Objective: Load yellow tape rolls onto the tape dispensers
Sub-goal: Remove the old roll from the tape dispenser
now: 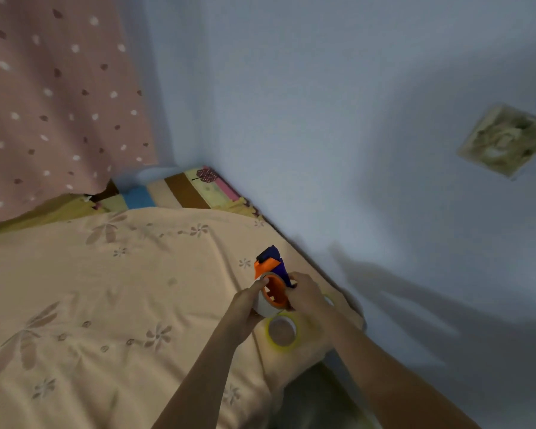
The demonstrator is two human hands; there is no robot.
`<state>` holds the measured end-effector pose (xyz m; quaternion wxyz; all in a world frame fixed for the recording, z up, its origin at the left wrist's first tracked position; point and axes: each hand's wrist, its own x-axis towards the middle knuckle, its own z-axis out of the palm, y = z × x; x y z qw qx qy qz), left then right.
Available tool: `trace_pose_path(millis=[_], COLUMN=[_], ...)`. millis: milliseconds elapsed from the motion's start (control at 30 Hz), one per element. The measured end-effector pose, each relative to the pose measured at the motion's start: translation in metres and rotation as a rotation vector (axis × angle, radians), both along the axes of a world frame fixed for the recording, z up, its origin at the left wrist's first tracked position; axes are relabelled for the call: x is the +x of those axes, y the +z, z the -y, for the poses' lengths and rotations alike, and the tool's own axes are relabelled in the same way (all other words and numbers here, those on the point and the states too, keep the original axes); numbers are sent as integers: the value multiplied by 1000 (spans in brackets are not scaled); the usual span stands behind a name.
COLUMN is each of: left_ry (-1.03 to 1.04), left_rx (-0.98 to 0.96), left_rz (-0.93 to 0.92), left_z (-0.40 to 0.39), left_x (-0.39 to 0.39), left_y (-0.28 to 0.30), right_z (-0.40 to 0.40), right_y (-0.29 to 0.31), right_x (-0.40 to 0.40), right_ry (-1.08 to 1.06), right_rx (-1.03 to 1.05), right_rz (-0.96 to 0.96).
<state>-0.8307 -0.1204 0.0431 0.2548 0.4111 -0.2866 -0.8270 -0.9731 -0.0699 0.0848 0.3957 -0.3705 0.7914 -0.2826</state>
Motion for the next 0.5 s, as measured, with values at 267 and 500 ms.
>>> trace_pose_path(millis=[267,500], left_ry=[166,308], left_rx=[55,29], left_rz=[16,95], left_z=[36,46], left_x=[-10,-22], left_y=[-2,1], right_z=[56,100], right_y=[-12,-20], right_x=[-36,-53], right_ry=[69,176], right_rx=[32,80], right_rz=[397,511])
